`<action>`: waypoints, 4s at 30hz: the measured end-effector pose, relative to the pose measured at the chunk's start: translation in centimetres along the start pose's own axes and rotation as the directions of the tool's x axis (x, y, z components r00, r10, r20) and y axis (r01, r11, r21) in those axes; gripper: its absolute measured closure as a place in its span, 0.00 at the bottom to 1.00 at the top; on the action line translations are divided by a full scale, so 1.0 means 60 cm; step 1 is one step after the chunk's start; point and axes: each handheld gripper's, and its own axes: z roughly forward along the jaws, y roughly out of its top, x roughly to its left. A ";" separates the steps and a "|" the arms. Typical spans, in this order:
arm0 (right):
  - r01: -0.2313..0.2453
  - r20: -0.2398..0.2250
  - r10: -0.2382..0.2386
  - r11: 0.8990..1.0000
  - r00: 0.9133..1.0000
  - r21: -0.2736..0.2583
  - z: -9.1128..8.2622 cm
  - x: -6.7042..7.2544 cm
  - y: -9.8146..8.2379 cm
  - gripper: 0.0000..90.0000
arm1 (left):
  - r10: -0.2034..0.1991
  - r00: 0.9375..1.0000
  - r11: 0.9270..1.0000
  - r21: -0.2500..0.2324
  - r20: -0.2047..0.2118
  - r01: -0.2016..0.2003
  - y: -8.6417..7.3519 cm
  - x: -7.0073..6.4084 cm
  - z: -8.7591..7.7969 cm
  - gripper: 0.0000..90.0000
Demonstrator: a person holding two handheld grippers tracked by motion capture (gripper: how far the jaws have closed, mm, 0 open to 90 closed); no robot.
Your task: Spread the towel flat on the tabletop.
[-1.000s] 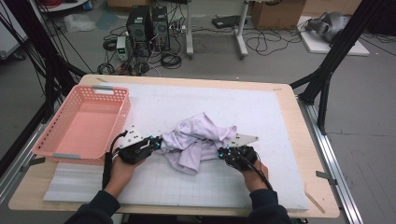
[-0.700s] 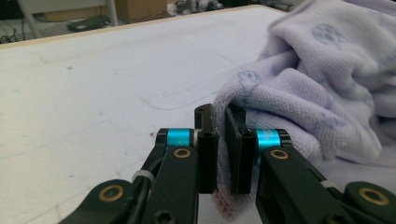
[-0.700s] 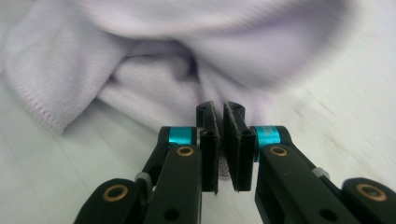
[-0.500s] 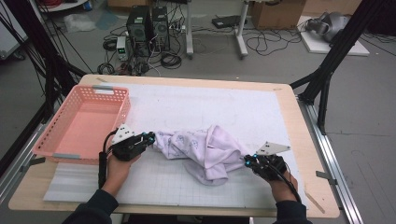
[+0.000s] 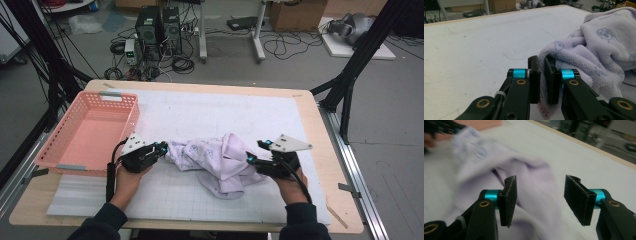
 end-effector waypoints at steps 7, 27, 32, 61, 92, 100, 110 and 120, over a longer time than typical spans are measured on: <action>0.059 -0.196 -0.053 0.998 0.979 0.025 0.099 0.063 0.048 0.33 | 0.004 1.000 1.000 -0.003 -0.001 -0.004 0.000 0.000 0.000 0.93; -0.007 0.195 -0.018 0.992 0.981 0.125 0.185 -0.071 0.080 0.94 | -0.090 0.995 0.996 -0.019 -0.032 0.089 -0.001 0.002 0.009 0.48; -0.088 0.450 0.051 0.994 0.892 0.060 0.168 -0.119 0.064 0.94 | -0.081 0.996 0.997 -0.017 -0.028 0.081 -0.002 0.003 0.009 0.48; 0.015 0.285 -0.036 0.997 0.958 0.074 -0.006 -0.044 -0.069 0.52 | 0.022 0.972 0.990 0.131 0.234 -0.054 0.018 -0.108 0.081 0.46; -0.095 0.264 0.082 0.995 0.961 0.037 -0.019 -0.064 -0.107 0.50 | -0.159 0.977 0.986 0.076 0.143 0.149 0.062 -0.062 0.108 0.93; -0.108 0.253 0.091 0.992 0.963 0.057 -0.008 -0.062 -0.111 0.51 | -0.252 0.964 0.966 0.025 -0.088 0.255 0.036 0.038 0.053 0.94; -0.071 0.184 0.056 0.995 0.981 0.073 0.012 -0.043 -0.103 0.56 | -0.217 0.952 0.972 0.047 -0.214 0.232 0.026 0.075 0.026 0.87; -0.002 0.009 0.001 0.997 1.000 0.081 0.058 0.013 -0.076 0.64 | -0.069 0.997 0.992 0.104 0.032 0.065 0.043 0.008 0.028 0.52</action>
